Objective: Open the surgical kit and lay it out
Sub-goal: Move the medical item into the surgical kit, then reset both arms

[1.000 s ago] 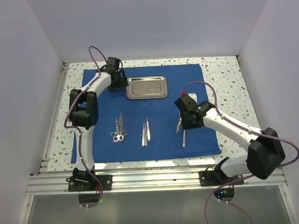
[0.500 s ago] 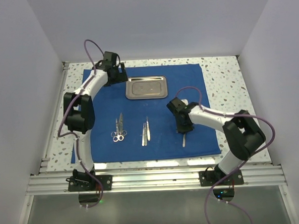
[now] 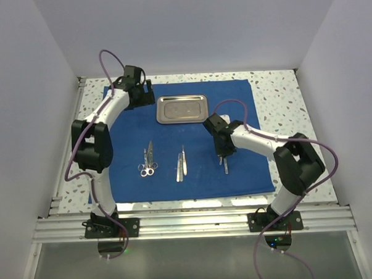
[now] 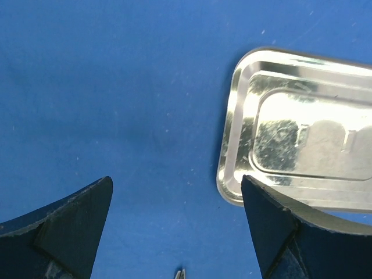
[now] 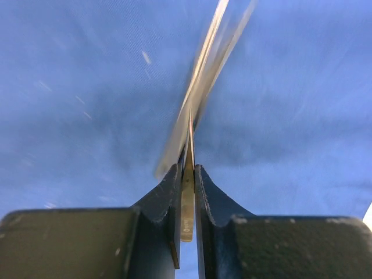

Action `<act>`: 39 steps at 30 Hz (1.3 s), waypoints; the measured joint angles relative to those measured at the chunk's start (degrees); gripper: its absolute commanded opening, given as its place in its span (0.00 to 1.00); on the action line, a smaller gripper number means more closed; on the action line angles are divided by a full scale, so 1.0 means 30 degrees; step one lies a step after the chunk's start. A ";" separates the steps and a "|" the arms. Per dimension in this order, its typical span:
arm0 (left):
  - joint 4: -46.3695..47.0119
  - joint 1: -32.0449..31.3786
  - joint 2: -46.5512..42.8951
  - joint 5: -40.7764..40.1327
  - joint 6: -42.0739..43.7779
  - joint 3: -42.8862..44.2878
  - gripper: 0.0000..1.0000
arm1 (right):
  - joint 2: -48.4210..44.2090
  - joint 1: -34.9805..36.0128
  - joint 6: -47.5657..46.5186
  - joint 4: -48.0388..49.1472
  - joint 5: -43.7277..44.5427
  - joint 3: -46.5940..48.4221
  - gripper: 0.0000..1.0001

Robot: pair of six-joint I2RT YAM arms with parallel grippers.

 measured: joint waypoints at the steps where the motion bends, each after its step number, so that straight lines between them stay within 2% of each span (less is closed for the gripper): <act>1: -0.0051 0.0007 0.0000 0.0000 0.0000 -0.0168 0.95 | 0.0146 0.0000 -0.0044 -0.0007 0.0146 0.0444 0.00; 9: -0.0175 0.0007 -0.0080 -0.0007 0.0087 -0.0459 0.95 | 0.1836 0.0000 -0.0138 -0.0160 0.1348 0.2783 0.00; 10: -0.0175 0.0007 -0.0117 -0.0007 0.0160 -0.0459 0.95 | 0.2091 0.0000 -0.0138 -0.0175 0.1457 0.2892 0.07; 12: -0.0182 0.0015 -0.0226 -0.0022 0.0306 -0.0495 0.95 | 0.2463 0.0000 -0.0131 -0.0291 0.1588 0.3053 0.31; 13: -0.0189 0.0015 -0.0321 -0.0036 0.0364 -0.0546 0.95 | 0.2630 0.0000 -0.0080 -0.0357 0.1625 0.3133 0.57; 16: -0.0219 0.0015 -0.0641 -0.0124 0.0452 -0.0707 0.95 | 0.2914 0.0000 -0.0102 -0.0452 0.1712 0.3206 0.82; 17: -0.0240 0.0015 -0.0729 -0.0153 0.0459 -0.0707 0.95 | 0.2943 0.0000 -0.0066 -0.0539 0.1741 0.3206 0.85; 25: -0.0240 0.0015 -0.1005 -0.0219 0.0525 -0.1005 0.95 | 0.1734 0.0000 -0.0051 -0.1770 0.2310 0.3650 0.90; 29: -0.0299 0.0015 -0.1086 -0.0219 0.0663 -0.1253 0.96 | -0.2025 0.0000 -0.0495 -0.2171 0.2302 0.4073 0.92; 31: -0.0364 0.0015 -0.1282 -0.0211 0.0787 -0.1319 0.96 | -0.4240 0.0000 -0.0838 -0.2244 0.2331 0.4721 0.98; 39: 0.0029 0.0015 -0.3395 -0.0233 0.0940 -0.2208 0.94 | -1.0061 0.0000 -0.2317 -0.2441 0.3534 0.6659 0.98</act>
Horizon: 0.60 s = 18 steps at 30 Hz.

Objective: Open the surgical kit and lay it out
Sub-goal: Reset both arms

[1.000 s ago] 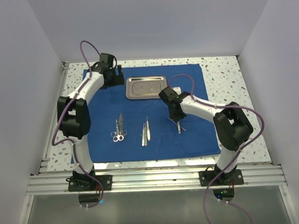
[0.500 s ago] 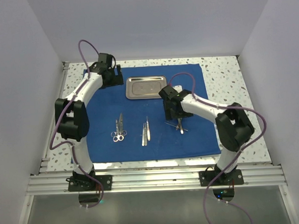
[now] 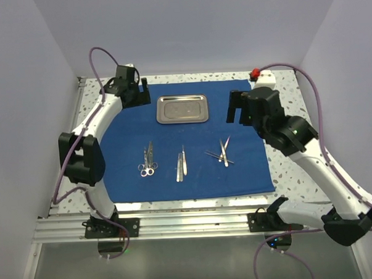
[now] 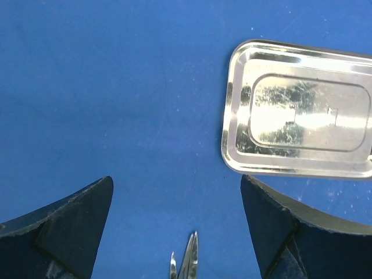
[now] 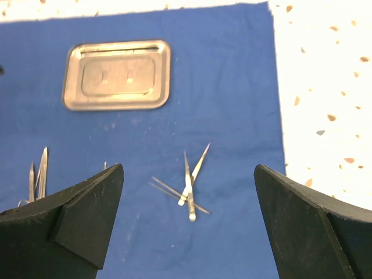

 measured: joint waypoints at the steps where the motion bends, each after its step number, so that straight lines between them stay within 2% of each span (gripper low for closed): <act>1: 0.0255 0.0000 -0.0597 -0.0015 0.0000 -0.0605 0.94 | -0.0459 0.0000 -0.0109 0.0022 0.0226 -0.0036 0.98; 5: 0.1370 0.0000 -0.3912 -0.0474 0.0007 -0.3708 0.92 | -0.1902 -0.0015 -0.0328 0.0182 0.0787 -0.0576 0.98; 12: 0.3075 0.0015 -0.8648 -0.2244 0.0335 -0.6550 0.95 | -0.3869 -0.0036 -0.0780 0.0568 0.0874 -0.1719 0.98; 18: 0.2958 0.0015 -1.0338 -0.3024 0.0350 -0.7315 0.96 | -0.4335 -0.0051 -0.1282 0.0670 0.0867 -0.1836 0.99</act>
